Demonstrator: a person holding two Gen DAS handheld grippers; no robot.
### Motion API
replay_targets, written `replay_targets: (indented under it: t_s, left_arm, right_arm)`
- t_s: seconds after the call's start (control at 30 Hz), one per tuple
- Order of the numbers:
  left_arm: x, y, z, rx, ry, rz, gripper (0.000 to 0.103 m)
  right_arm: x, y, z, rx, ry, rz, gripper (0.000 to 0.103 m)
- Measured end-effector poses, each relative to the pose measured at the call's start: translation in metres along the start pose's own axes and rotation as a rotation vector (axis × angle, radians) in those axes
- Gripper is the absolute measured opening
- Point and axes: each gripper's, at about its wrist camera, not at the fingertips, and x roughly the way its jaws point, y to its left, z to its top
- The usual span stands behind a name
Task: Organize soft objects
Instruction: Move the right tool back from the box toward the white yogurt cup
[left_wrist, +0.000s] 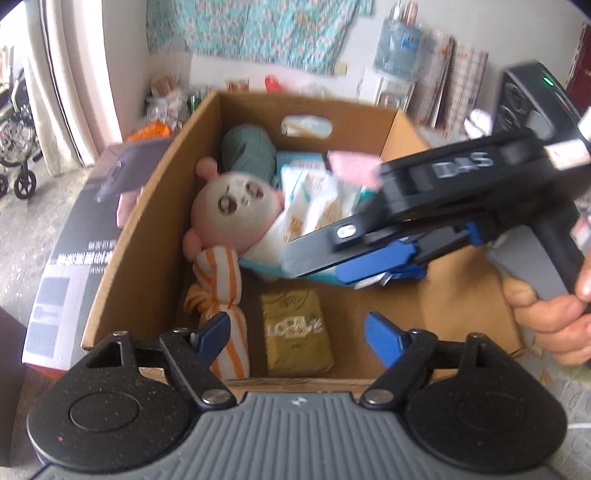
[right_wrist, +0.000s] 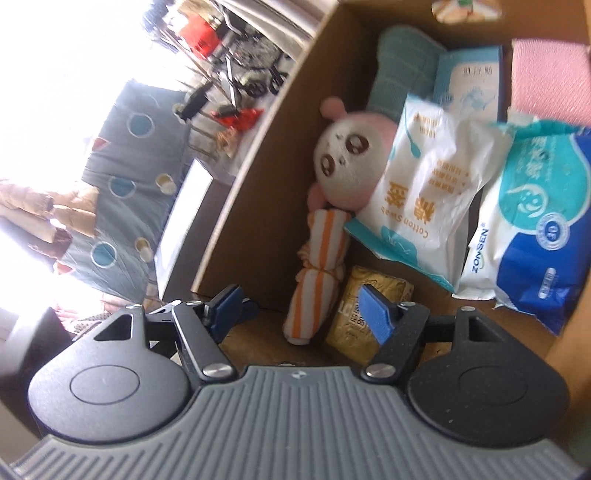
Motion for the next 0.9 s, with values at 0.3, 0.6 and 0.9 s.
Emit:
replay_targets:
  t_s: [0.3,0.6,0.9]
  left_arm:
    - [-0.025,-0.060,-0.012,0.059,-0.220,-0.092,0.094]
    - [-0.014,-0.135,-0.008,0.171,-0.251,-0.230,0.097]
    - [-0.010,-0.197,0.034,0.367,-0.258,-0.214,0.097]
  right_arm:
    - [-0.117,-0.005,-0.060,-0.076,-0.304,0.001,0.084]
    - [-0.212,-0.043,-0.122,-0.036,-0.481,-0.190,0.084]
    - [-0.302,-0.073,-0.135,-0.033,-0.592,-0.409,0.085]
